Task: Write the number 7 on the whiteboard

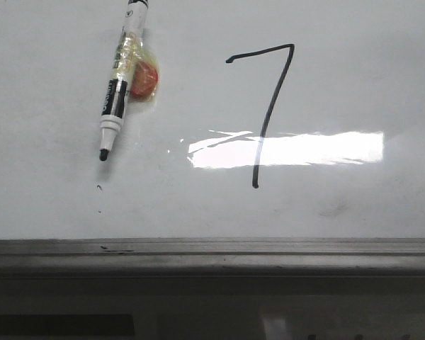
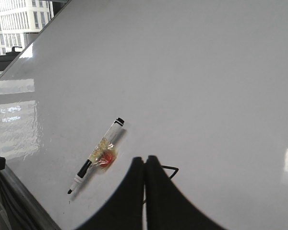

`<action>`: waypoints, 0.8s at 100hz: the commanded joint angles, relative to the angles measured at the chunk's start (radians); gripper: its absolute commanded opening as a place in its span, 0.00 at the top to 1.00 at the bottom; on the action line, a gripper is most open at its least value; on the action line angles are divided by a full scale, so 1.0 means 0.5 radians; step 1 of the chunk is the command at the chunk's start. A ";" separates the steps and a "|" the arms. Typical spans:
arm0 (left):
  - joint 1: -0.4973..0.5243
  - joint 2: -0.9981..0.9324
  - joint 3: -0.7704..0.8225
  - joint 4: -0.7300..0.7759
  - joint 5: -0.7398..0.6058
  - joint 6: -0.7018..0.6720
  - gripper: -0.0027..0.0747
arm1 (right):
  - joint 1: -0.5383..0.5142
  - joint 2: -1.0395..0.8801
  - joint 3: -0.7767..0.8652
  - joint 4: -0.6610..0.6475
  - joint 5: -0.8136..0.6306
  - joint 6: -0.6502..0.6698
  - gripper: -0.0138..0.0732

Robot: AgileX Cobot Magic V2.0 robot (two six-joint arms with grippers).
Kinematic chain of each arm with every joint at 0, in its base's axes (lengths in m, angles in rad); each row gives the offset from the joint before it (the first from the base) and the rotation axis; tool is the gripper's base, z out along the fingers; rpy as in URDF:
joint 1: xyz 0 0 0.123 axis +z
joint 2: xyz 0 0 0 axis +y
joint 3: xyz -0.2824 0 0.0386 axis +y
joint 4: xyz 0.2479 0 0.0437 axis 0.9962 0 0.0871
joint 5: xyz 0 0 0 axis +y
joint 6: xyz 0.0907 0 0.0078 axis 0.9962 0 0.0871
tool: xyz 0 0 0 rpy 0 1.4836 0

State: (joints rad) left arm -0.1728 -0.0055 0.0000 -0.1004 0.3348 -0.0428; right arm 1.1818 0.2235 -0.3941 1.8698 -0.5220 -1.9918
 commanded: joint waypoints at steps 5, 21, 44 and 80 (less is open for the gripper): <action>0.007 -0.056 0.046 -0.018 -0.082 -0.027 0.99 | -0.003 0.021 -0.047 -0.017 0.056 -0.006 0.91; 0.007 -0.056 0.046 -0.018 -0.082 -0.027 0.99 | -0.003 0.021 -0.047 -0.017 0.056 -0.006 0.91; 0.007 -0.056 0.046 -0.018 -0.082 -0.027 0.99 | -0.003 0.021 -0.047 -0.017 0.056 -0.006 0.91; 0.007 -0.056 0.046 -0.018 -0.082 -0.027 0.99 | -0.003 0.021 0.018 -0.017 -0.066 -0.006 0.91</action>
State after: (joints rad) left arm -0.1710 -0.0055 0.0000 -0.1004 0.3348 -0.0479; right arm 1.1818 0.2235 -0.3843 1.8698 -0.5389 -1.9918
